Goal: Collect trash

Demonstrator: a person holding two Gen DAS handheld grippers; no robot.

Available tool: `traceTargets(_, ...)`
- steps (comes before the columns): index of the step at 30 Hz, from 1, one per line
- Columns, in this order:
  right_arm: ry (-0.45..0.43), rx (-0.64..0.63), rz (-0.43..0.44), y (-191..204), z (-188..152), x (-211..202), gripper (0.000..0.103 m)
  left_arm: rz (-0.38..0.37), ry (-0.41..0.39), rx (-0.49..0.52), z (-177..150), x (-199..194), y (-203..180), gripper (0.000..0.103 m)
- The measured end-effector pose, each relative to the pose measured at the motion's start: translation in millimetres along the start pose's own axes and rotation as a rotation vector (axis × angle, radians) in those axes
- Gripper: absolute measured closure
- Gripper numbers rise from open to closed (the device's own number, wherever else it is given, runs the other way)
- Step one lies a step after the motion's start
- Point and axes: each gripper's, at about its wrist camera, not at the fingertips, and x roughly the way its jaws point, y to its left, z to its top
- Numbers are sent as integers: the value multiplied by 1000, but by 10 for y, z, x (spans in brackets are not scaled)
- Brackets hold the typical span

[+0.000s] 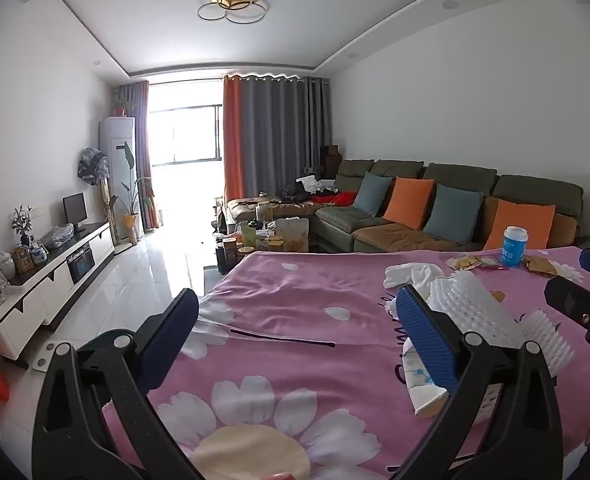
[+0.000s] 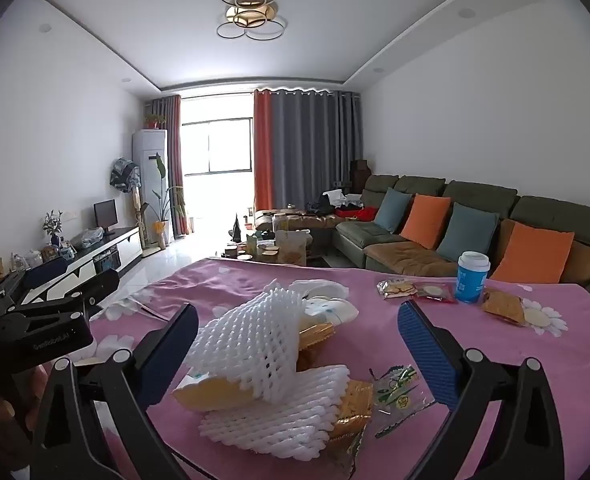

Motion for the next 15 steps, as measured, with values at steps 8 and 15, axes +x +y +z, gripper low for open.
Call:
traceTargets(8,-31,-11,-12,6,18,-31,7,-4,-20,6,25,-25,-27,6)
traceTargets(15,-32,0,-23,21,4,-48,7,-12,-40,5,12,-158,-26,6)
